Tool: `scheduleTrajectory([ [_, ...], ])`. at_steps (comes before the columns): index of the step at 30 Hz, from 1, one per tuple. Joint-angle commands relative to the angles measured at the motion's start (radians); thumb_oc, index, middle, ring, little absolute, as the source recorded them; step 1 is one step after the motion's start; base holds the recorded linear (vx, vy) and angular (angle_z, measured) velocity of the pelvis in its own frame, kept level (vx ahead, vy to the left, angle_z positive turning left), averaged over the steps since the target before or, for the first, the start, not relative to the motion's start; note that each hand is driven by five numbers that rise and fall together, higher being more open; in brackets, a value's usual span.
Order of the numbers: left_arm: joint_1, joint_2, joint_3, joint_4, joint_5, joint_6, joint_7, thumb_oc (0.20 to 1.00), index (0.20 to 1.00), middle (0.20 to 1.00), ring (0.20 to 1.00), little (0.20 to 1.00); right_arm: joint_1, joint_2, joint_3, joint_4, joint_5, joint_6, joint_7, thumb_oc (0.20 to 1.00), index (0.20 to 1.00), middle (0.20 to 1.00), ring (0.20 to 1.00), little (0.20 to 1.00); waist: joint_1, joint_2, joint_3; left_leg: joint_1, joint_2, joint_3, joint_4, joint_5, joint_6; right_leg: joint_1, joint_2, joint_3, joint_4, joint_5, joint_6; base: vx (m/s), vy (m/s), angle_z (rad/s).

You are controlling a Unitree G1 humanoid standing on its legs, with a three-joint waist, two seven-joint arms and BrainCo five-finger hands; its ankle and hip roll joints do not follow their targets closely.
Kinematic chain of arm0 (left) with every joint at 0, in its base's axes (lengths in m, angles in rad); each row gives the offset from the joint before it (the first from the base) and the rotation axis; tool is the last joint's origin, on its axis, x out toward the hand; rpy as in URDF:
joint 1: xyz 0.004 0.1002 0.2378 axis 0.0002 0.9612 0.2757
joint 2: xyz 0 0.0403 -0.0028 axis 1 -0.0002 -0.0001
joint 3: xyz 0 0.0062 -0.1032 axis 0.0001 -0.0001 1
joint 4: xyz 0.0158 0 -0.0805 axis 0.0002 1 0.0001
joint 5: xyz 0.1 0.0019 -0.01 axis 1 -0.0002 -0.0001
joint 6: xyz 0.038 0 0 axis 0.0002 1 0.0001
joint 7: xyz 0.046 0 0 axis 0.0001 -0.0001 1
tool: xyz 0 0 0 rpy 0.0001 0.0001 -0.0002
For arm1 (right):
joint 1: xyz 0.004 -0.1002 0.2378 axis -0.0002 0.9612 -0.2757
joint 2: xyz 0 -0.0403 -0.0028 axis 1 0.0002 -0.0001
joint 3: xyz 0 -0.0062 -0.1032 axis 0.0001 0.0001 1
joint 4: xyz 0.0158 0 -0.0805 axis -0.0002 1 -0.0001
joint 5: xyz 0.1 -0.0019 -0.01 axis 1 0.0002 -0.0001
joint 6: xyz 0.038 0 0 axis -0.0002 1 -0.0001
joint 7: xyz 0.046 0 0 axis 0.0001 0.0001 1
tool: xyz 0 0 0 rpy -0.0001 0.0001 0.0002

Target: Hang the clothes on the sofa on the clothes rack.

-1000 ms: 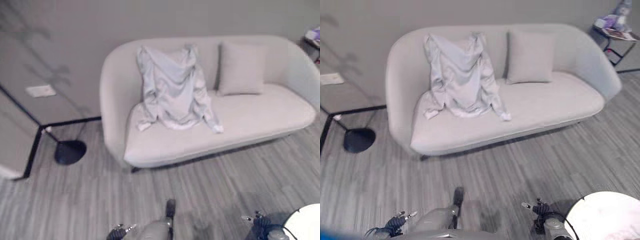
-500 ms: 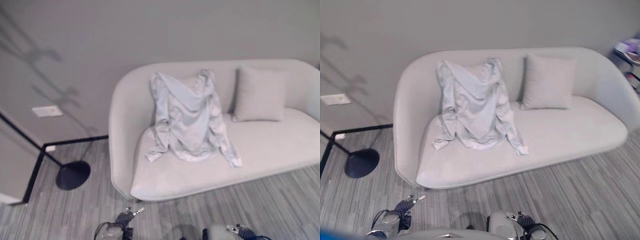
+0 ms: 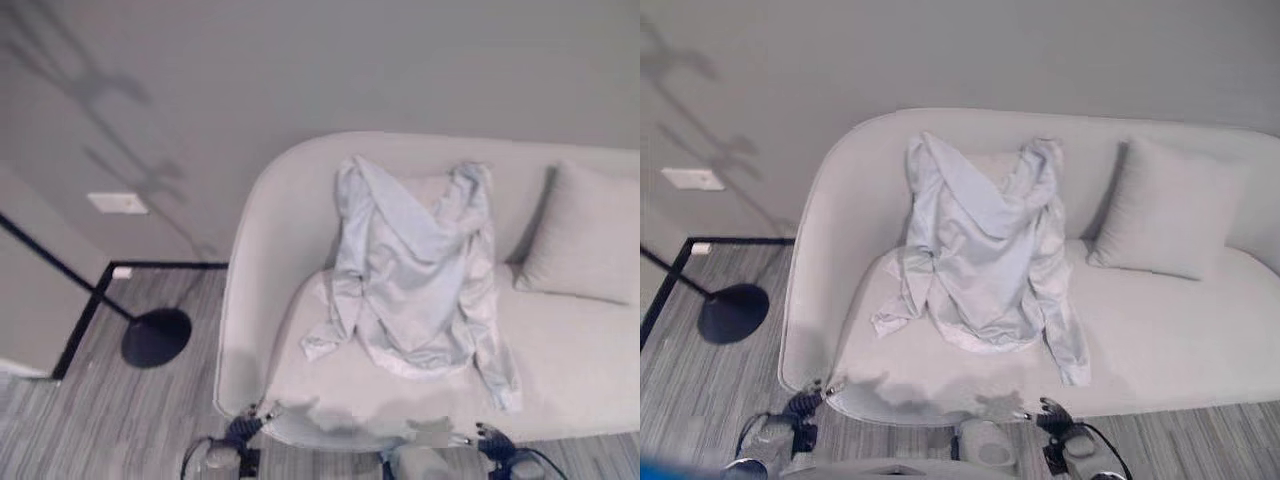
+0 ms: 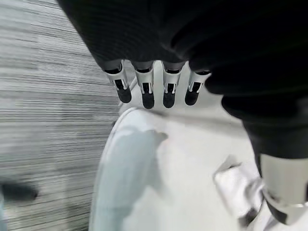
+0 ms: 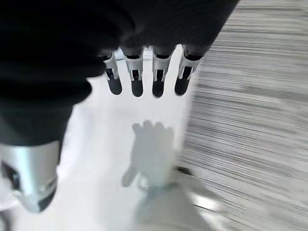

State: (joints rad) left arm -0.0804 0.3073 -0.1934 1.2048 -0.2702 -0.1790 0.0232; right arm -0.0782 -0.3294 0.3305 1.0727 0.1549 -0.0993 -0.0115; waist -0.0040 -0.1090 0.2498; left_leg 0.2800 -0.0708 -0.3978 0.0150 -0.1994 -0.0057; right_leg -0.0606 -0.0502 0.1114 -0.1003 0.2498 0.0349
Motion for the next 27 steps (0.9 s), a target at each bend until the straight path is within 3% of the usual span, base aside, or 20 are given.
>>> scheduleTrajectory([
  [1, 0.014, -0.009, -0.044, 0.004, -0.010, -0.012, -0.002, 1.000, 1.000, 1.000, 1.000, 1.000, 0.078, -0.070, 0.027, -0.007, -0.012, -0.008, -0.005, 1.000, 1.000, 1.000, 1.000, 1.000, -0.054, 0.026, -0.089, 0.006, -0.015, -0.079, -0.079, 0.057, 0.037, -0.060, 0.064, 0.050, 0.063, -0.064, 0.040, 0.23, -0.273, 0.29],
  [7, 0.019, -0.011, -0.057, 0.003, 0.002, -0.013, -0.006, 1.000, 1.000, 1.000, 1.000, 1.000, 0.114, -0.087, 0.002, -0.026, 0.000, -0.015, -0.008, 1.000, 1.000, 1.000, 1.000, 1.000, -0.076, 0.027, -0.094, -0.039, 0.021, -0.057, 0.075, 0.061, -0.007, 0.031, 0.070, 0.030, 0.031, -0.114, 0.006, 0.15, -0.139, 0.57],
  [9, 0.021, 0.001, -0.051, -0.042, -0.019, -0.013, -0.012, 1.000, 1.000, 1.000, 1.000, 1.000, 0.130, -0.109, -0.020, -0.096, 0.011, -0.026, -0.010, 1.000, 1.000, 1.000, 1.000, 1.000, -0.080, 0.021, -0.068, -0.135, -0.005, -0.015, 0.277, 0.135, -0.042, 0.074, 0.060, 0.030, 0.026, -0.134, -0.006, 0.05, -0.028, 0.21],
  [10, 0.021, 0.001, -0.052, -0.043, -0.019, -0.013, -0.012, 1.000, 1.000, 1.000, 1.000, 1.000, 0.131, -0.110, -0.021, -0.098, 0.011, -0.025, -0.010, 1.000, 1.000, 1.000, 1.000, 1.000, -0.080, 0.021, -0.068, -0.139, -0.007, -0.014, 0.285, 0.132, -0.041, 0.074, 0.060, 0.030, 0.026, -0.134, -0.005, 0.00, -0.023, 0.32],
  [11, 0.023, 0.010, -0.038, -0.085, -0.045, -0.016, -0.004, 1.000, 1.000, 1.000, 1.000, 1.000, 0.135, -0.126, -0.032, -0.122, 0.012, -0.028, -0.016, 1.000, 1.000, 1.000, 1.000, 1.000, -0.074, 0.003, -0.043, -0.245, -0.015, 0.078, 0.418, 0.158, -0.034, 0.109, 0.032, 0.020, 0.014, -0.139, -0.008, 0.00, -0.010, 0.37],
  [12, 0.021, 0.013, -0.029, -0.101, -0.055, -0.018, -0.003, 1.000, 1.000, 1.000, 1.000, 1.000, 0.134, -0.127, -0.039, -0.132, 0.015, -0.030, -0.016, 1.000, 1.000, 1.000, 1.000, 1.000, -0.075, 0.001, -0.042, -0.277, 0.010, 0.143, 0.402, 0.137, -0.027, 0.115, 0.023, 0.010, 0.013, -0.146, -0.005, 0.01, -0.015, 0.47],
  [13, 0.022, 0.013, -0.029, -0.101, -0.055, -0.018, -0.003, 1.000, 1.000, 1.000, 1.000, 1.000, 0.134, -0.128, -0.039, -0.133, 0.015, -0.029, -0.016, 1.000, 1.000, 1.000, 1.000, 1.000, -0.072, 0.002, -0.041, -0.275, 0.012, 0.146, 0.402, 0.134, -0.027, 0.116, 0.024, 0.014, 0.013, -0.146, -0.006, 0.08, 0.049, 0.52],
  [14, 0.018, 0.020, -0.020, -0.143, -0.078, -0.023, -0.002, 1.000, 1.000, 1.000, 1.000, 1.000, 0.141, -0.136, -0.060, -0.141, 0.021, -0.031, -0.021, 1.000, 1.000, 1.000, 1.000, 1.000, -0.072, -0.002, -0.044, -0.286, 0.064, 0.250, 0.242, 0.082, -0.021, 0.129, 0.002, -0.007, 0.013, -0.166, 0.002, 0.07, 0.039, 0.38],
  [15, 0.018, 0.020, -0.021, -0.144, -0.078, -0.023, -0.002, 1.000, 1.000, 1.000, 1.000, 1.000, 0.142, -0.137, -0.061, -0.142, 0.021, -0.031, -0.021, 1.000, 1.000, 1.000, 1.000, 1.000, -0.067, -0.002, -0.040, -0.274, 0.066, 0.255, 0.233, 0.084, -0.020, 0.134, 0.003, -0.002, 0.013, -0.167, 0.002, 0.09, 0.083, 0.28],
  [16, 0.018, 0.027, -0.022, -0.175, -0.088, -0.023, -0.003, 1.000, 1.000, 1.000, 1.000, 1.000, 0.141, -0.144, -0.073, -0.137, 0.023, -0.032, -0.026, 1.000, 1.000, 1.000, 1.000, 1.000, -0.064, 0.007, -0.040, -0.286, 0.080, 0.274, 0.145, 0.112, -0.022, 0.134, -0.002, -0.015, 0.013, -0.172, 0.006, 0.09, 0.129, -0.02],
  [17, 0.018, 0.035, -0.029, -0.223, -0.090, -0.022, -0.002, 1.000, 1.000, 1.000, 1.000, 1.000, 0.134, -0.151, -0.086, -0.130, 0.025, -0.029, -0.033, 1.000, 1.000, 1.000, 1.000, 1.000, -0.052, 0.034, -0.039, -0.321, 0.086, 0.292, 0.009, 0.176, -0.019, 0.143, 0.007, -0.025, 0.013, -0.184, 0.008, 0.09, 0.128, 0.00],
  [18, 0.019, 0.035, -0.029, -0.224, -0.090, -0.021, -0.002, 1.000, 1.000, 1.000, 1.000, 1.000, 0.135, -0.151, -0.087, -0.130, 0.025, -0.029, -0.033, 1.000, 1.000, 1.000, 1.000, 1.000, -0.049, 0.034, -0.037, -0.312, 0.087, 0.294, -0.001, 0.181, -0.019, 0.147, 0.007, -0.023, 0.013, -0.184, 0.007, 0.15, 0.176, -0.12],
  [19, 0.028, 0.033, -0.031, -0.246, -0.082, -0.025, -0.001, 1.000, 1.000, 1.000, 1.000, 1.000, 0.138, -0.151, -0.101, -0.121, 0.026, -0.029, -0.034, 1.000, 1.000, 1.000, 1.000, 1.000, -0.049, 0.059, -0.051, -0.274, 0.068, 0.258, -0.072, 0.197, -0.016, 0.153, 0.015, -0.016, 0.013, -0.197, 0.012, 0.14, 0.156, -0.35],
  [21, 0.037, 0.038, -0.036, -0.290, -0.059, -0.029, 0.000, 1.000, 1.000, 1.000, 1.000, 1.000, 0.152, -0.150, -0.127, -0.145, 0.024, -0.031, -0.037, 1.000, 1.000, 1.000, 1.000, 1.000, -0.063, 0.078, -0.078, -0.235, 0.062, 0.279, -0.102, 0.199, -0.014, 0.155, 0.008, -0.011, 0.013, -0.208, 0.021, 0.17, 0.166, -0.06],
  [27, 0.048, 0.071, -0.027, -0.421, -0.054, -0.030, 0.002, 1.000, 1.000, 1.000, 1.000, 1.000, 0.154, -0.163, -0.160, -0.207, 0.029, -0.032, -0.047, 1.000, 1.000, 1.000, 1.000, 1.000, -0.057, 0.088, -0.089, -0.200, 0.056, 0.337, -0.102, 0.173, -0.001, 0.150, -0.021, 0.023, 0.013, -0.200, 0.040, 0.09, 0.100, -0.18],
])
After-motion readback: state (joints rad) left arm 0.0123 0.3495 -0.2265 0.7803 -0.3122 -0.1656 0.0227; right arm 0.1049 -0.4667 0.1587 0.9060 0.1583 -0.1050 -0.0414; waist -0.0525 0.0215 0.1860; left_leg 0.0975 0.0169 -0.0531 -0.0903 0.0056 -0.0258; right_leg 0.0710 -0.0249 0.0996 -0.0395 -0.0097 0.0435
